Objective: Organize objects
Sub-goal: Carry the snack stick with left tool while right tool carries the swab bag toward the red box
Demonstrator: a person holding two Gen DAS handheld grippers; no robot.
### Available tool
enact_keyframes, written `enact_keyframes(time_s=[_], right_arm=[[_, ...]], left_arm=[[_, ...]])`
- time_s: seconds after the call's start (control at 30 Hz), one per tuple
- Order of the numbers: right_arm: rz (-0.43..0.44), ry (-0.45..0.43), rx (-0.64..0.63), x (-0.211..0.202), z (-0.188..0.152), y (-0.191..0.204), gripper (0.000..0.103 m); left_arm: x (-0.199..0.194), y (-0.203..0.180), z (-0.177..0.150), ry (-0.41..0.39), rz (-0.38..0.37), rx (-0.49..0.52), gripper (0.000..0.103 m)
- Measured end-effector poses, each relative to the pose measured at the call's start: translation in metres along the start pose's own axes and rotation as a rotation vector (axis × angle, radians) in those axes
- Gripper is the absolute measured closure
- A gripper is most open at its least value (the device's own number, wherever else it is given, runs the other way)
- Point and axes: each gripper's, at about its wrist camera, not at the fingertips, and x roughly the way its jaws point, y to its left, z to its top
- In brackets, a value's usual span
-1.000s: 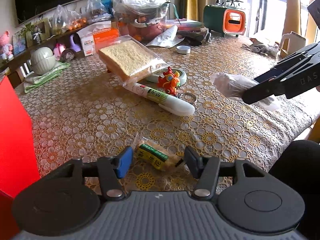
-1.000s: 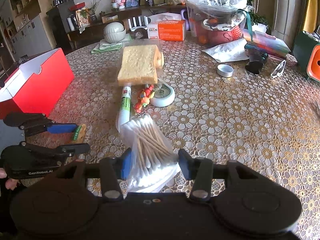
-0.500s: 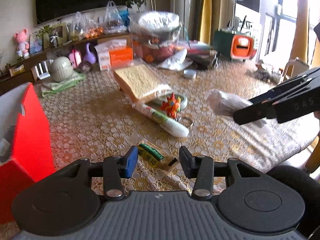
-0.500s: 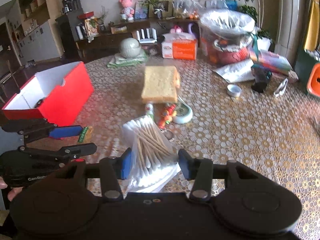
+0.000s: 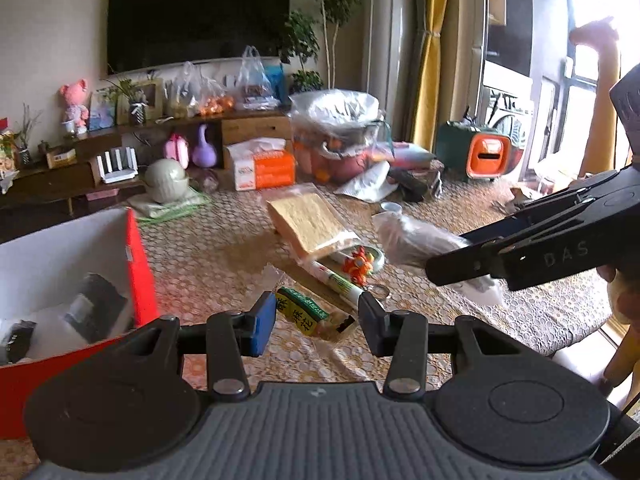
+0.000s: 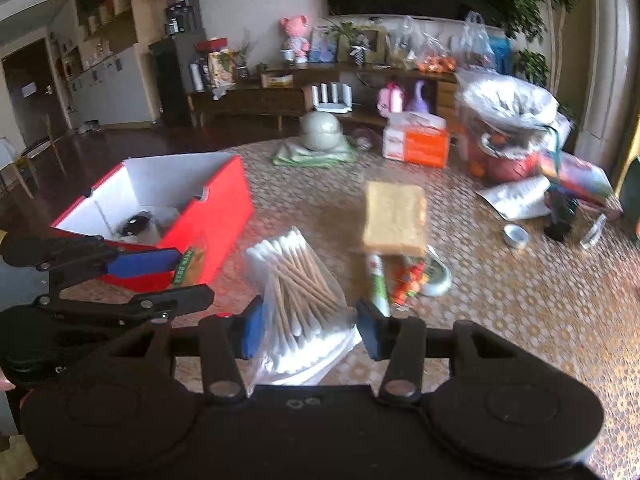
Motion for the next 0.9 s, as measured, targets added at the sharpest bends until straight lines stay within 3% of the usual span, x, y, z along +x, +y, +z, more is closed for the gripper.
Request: enact_keyframes(time_s=[0.43,0.9], right_arm=[[0.065,-0.023,-0.099,0.022,0.034,0.076,0.056],[0.112,0.002,-0.262,0.078,0.08,0.144,0.055]], left_arm=[[-0.052,0.062,0.005,-0.059,0.101,-0.024,0.059],[-0.075,0.137,0.003,-0.044,0.238,-0.026,0.059]])
